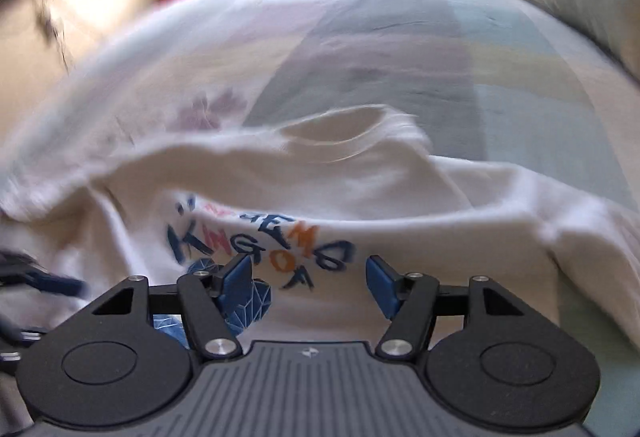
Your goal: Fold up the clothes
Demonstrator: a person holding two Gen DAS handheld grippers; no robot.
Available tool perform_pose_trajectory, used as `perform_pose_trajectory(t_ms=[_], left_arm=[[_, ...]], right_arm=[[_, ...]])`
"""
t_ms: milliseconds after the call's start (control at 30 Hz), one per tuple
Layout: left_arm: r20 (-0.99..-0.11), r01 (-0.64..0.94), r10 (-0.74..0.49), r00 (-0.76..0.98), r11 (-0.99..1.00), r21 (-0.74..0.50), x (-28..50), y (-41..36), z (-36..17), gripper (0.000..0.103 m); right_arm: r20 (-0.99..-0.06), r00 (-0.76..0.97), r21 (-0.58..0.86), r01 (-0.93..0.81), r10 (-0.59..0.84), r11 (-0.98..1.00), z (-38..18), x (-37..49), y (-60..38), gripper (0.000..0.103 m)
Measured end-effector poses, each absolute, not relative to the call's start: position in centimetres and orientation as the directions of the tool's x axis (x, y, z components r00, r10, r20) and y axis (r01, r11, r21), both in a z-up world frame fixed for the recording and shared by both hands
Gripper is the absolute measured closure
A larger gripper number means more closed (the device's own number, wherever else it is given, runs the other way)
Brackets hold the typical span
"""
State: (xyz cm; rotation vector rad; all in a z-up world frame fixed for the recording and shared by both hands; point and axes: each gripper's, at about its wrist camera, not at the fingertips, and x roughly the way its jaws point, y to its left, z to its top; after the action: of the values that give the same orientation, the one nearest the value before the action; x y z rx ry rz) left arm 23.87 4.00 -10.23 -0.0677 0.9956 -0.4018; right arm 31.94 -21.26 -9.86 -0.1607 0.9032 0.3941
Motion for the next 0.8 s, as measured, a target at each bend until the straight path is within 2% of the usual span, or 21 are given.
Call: perform_pose_trajectory(t_ms=[67, 100, 167, 333, 467, 567, 800], left_arm=[[-0.803, 0.286, -0.356, 0.478, 0.927, -0.241, 23.6, 4.6, -10.1, 0.032], [-0.805, 0.282, -0.354, 0.475, 0.928, -0.242, 23.6, 4.9, -10.1, 0.032], [-0.810, 0.287, -0.349, 0.471, 0.929, -0.234, 23.3, 5.3, -10.1, 0.032], [-0.814, 0.286, -0.348, 0.465, 0.929, -0.234, 23.3, 5.5, -9.4, 0.032], [-0.790, 0.296, -0.370, 0.489, 0.922, -0.249, 23.9, 5.8, -7.8, 0.032], [-0.763, 0.315, -0.414, 0.497, 0.905, -0.286, 25.7, 5.6, -6.6, 0.032], [-0.705, 0.445, -0.624, 0.336, 0.765, -0.466, 31.0, -0.6, -6.5, 0.029]], right_arm=[[-0.770, 0.594, -0.026, -0.397, 0.235, 0.917, -10.5, 33.0, -20.6, 0.027], [-0.759, 0.610, -0.031, -0.381, 0.226, 0.924, -10.5, 34.0, -20.7, 0.027], [-0.756, 0.618, -0.020, -0.353, 0.217, 0.936, -10.6, 36.5, -21.4, 0.019], [-0.781, 0.586, -0.002, -0.347, 0.215, 0.938, -10.1, 40.1, -21.2, 0.018], [-0.770, 0.552, 0.105, -0.387, 0.321, 0.916, -7.1, 37.9, -23.2, 0.018], [-0.767, 0.524, 0.159, -0.403, 0.370, 0.901, -5.3, 34.9, -25.1, 0.010], [-0.829, 0.468, 0.098, -0.418, 0.307, 0.903, -6.3, 29.4, -27.4, 0.009]])
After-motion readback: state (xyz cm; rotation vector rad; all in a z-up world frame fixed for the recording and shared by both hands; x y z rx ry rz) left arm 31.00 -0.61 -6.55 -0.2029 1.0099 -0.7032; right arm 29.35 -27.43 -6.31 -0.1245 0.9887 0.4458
